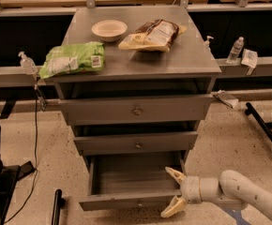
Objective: Close bottom drawer
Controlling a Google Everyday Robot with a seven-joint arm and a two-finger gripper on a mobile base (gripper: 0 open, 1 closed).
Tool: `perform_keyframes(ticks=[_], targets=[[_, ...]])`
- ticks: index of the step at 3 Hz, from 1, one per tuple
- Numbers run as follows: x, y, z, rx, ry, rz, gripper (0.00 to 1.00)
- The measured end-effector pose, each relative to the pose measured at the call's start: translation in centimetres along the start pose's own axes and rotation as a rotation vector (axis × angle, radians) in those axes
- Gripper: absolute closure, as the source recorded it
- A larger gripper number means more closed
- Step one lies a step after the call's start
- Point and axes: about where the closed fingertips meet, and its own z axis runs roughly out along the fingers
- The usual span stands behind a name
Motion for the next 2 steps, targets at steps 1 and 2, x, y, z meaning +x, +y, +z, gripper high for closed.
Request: perform_keyframes(ticks=[1, 2], targets=[[1.22, -0.78, 0.53, 0.015, -0.013, -0.037, 0.00], [1.12, -0.72, 0.53, 0.014, -0.012, -0.035, 0.00]])
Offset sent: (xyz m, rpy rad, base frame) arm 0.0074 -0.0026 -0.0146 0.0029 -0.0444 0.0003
